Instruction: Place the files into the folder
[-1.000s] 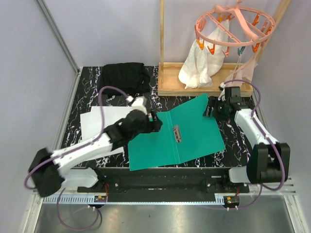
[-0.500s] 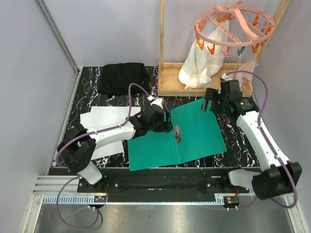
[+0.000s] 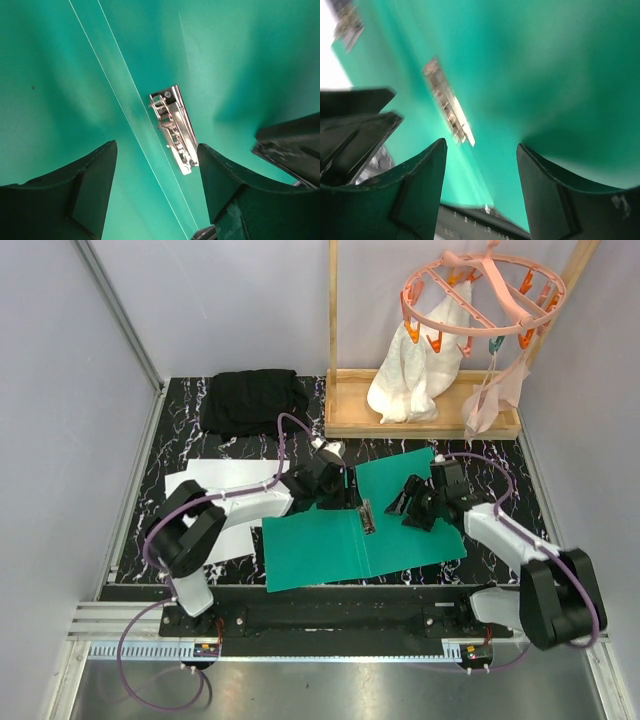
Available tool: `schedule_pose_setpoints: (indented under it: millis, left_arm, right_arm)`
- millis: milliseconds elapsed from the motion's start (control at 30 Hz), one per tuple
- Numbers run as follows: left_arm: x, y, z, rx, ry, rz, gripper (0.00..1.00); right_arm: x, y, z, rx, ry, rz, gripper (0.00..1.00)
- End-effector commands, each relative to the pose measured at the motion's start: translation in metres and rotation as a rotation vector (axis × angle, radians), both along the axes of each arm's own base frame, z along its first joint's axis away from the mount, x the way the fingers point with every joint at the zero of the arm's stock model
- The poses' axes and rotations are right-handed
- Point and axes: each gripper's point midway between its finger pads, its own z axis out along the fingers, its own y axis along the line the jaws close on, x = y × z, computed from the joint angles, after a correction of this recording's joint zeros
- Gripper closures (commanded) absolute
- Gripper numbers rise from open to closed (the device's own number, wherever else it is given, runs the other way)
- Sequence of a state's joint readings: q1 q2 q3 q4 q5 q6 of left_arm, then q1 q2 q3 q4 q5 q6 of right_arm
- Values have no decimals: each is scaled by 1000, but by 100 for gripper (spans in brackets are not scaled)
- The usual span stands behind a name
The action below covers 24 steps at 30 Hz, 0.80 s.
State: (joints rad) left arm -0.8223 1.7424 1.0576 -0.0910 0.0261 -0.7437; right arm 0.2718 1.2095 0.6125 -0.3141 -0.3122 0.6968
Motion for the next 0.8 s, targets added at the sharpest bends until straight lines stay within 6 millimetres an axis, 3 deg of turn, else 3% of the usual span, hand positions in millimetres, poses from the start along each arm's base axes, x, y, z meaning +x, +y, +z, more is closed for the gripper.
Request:
schedule_pose_setpoints:
  millis: [0,67,167,400,567,700,767]
  left_arm:
    - [22,-23,7,-114,-15,-92,39]
    - [27,-29,8,-134,-28,-112,41]
    - [33,-31,-1,-124,-17,-100,47]
    - [36,-27,-27,-103,33,-18,57]
    - [34,-20,-34,-93,26,4,60]
    - [33,-19,-34,-89,17,-11,59]
    - [32,-21,-34,-90,18,-22,59]
  right_arm:
    - [32,-16,-23,-74,8,-157,33]
    - [31,-24,-35,-135,27,-151,33]
    - [31,-18,-30,-136,-3,-80,36]
    - [6,32,4,158,-96,151,41]
    - [-5,45,6,255,-152,228,45]
    - [-13,57,-3,341,-114,286,56]
    - [-12,60,-5,361,-116,297,66]
